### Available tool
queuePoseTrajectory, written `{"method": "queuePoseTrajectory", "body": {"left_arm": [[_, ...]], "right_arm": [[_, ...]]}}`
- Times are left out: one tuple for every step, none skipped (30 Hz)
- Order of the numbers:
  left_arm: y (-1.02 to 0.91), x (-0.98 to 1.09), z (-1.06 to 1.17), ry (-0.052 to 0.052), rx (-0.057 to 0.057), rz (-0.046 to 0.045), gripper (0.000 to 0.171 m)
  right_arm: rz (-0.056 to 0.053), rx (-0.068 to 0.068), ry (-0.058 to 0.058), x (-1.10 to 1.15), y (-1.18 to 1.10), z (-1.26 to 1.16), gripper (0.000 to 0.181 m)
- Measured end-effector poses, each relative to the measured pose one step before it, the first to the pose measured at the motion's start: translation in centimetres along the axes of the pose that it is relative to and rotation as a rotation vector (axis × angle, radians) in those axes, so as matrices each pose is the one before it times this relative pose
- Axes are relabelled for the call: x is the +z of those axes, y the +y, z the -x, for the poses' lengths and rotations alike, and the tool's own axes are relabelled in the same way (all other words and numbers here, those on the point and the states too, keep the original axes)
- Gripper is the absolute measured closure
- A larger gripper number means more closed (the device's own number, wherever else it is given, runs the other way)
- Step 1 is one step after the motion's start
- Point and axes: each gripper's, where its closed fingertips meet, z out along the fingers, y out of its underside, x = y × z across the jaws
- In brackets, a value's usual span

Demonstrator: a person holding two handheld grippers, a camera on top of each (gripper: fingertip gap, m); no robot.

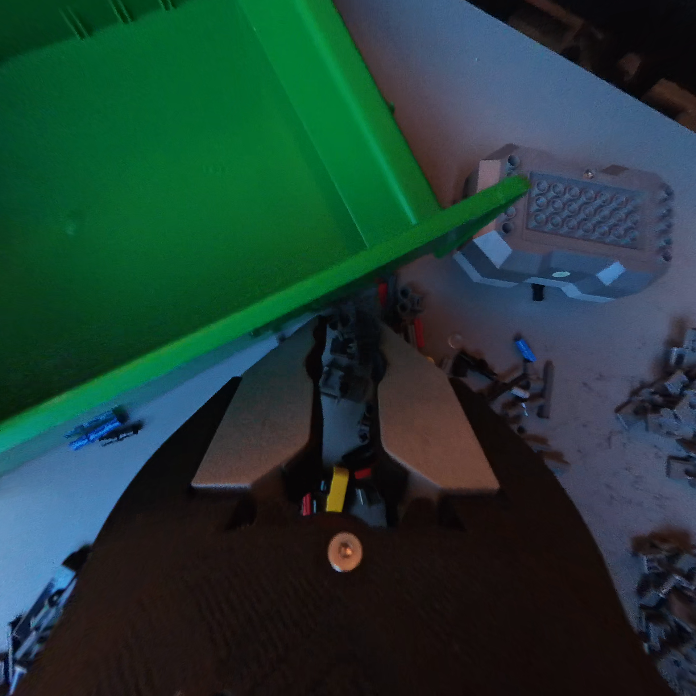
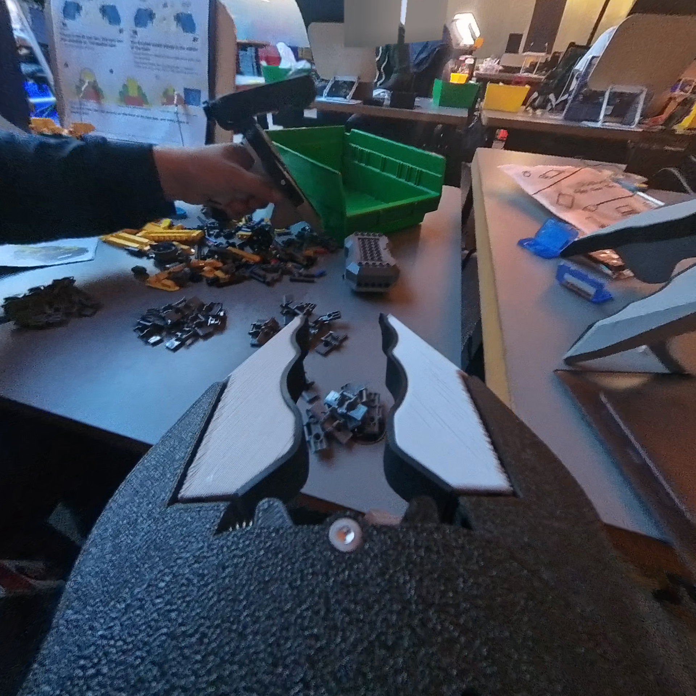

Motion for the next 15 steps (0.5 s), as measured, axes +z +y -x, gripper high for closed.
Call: {"method": "queuePoseTrajectory", "body": {"left_arm": [[-0.079, 0.136, -0.044, 0.0074, 0.0109, 0.00444, 0.153], [0.030, 0.080, 0.003, 0.0028, 0.0032, 0.00995, 0.153], [-0.013, -0.003, 0.004, 0.0005, -0.0016, 0.00532, 0.153], [-0.003, -0.042, -0.090, 0.0025, 0.0018, 0.00297, 0.154], [0.017, -0.105, -0.224, 0.0077, 0.0045, -0.00082, 0.157], [0.174, -0.069, -0.063, -0.0062, 0.0021, 0.00636, 0.157], [0.171, -0.130, -0.152, -0.0048, 0.0070, 0.00102, 0.158], [0.225, -0.212, -0.234, -0.0012, 0.0065, 0.00199, 0.157], [0.177, -0.324, -0.269, -0.0025, 0.0057, -0.00359, 0.158], [0.114, -0.454, -0.272, -0.0037, 0.0085, -0.00873, 0.158], [0.096, -0.582, -0.289, -0.0055, 0.0095, -0.00948, 0.158], [0.035, -0.740, -0.382, -0.0030, 0.0086, -0.01215, 0.158], [-0.246, -0.954, -0.516, -0.0010, 0.0151, -0.02781, 0.158], [-0.494, -1.163, -0.791, 0.0037, 0.0290, -0.04248, 0.158], [-0.634, -1.318, -1.021, 0.0038, 0.0418, -0.04727, 0.159]], "right_arm": [[-0.0026, -0.0032, 0.0043, 0.103, -0.280, -0.270, 0.144], [-0.0006, -0.0027, 0.0024, 0.073, -0.229, -0.200, 0.144], [-0.0021, -0.0038, 0.0029, 0.028, -0.221, -0.161, 0.144], [-0.0044, -0.0038, 0.0038, -0.041, -0.218, -0.147, 0.144], [-0.0049, -0.0013, 0.0016, -0.074, -0.187, -0.092, 0.144], [-0.0046, 0.0013, -0.0009, -0.088, -0.130, -0.034, 0.144], [-0.0039, 0.0022, -0.0014, -0.085, -0.081, -0.018, 0.144], [-0.0011, 0.0029, -0.0017, -0.063, 0.000, 0.008, 0.144], [0.0008, 0.0048, -0.0031, -0.058, 0.051, 0.083, 0.144], [0.0012, 0.0075, -0.0065, -0.050, 0.053, 0.165, 0.144], [0.0001, 0.0084, -0.0099, -0.050, 0.026, 0.281, 0.144], [-0.0003, 0.0072, -0.0115, -0.024, -0.005, 0.350, 0.144], [0.0024, 0.0071, -0.0145, 0.014, 0.022, 0.438, 0.145], [0.0067, 0.0104, -0.0226, 0.080, 0.063, 0.587, 0.145], [0.0088, 0.0171, -0.0349, 0.166, 0.071, 0.811, 0.145]]}}
